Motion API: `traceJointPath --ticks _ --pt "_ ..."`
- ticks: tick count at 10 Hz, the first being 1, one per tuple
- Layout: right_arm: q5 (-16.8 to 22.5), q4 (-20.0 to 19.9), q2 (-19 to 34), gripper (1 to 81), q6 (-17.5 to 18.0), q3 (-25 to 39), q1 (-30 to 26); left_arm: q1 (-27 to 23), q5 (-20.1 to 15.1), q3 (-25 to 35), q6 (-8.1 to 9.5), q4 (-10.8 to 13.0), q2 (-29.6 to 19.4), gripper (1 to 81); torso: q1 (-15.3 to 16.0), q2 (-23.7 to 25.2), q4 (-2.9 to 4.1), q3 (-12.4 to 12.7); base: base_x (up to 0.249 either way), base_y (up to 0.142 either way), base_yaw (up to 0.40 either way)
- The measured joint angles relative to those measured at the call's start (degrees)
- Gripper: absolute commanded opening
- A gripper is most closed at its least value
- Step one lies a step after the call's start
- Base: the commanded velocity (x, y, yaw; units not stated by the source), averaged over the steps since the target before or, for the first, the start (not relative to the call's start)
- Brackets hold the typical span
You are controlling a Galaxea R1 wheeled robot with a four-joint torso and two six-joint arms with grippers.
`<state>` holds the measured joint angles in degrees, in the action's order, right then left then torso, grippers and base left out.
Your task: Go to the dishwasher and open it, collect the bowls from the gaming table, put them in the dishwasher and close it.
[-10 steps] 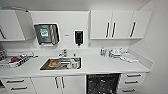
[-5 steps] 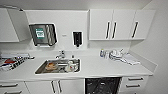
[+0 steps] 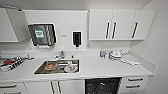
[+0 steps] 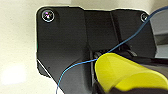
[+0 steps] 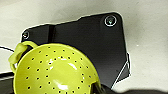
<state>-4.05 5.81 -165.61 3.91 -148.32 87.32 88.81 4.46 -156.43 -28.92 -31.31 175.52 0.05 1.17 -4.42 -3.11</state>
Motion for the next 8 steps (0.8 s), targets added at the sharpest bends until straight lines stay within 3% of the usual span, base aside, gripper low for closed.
traceJointPath --ticks 8 --pt "-0.4 0.0 0.3 1.0 0.0 0.0 0.3 0.0 0.0 -0.1 0.0 0.0 -0.1 1.0 0.0 0.0 0.0 0.0 0.082 0.0 0.0"
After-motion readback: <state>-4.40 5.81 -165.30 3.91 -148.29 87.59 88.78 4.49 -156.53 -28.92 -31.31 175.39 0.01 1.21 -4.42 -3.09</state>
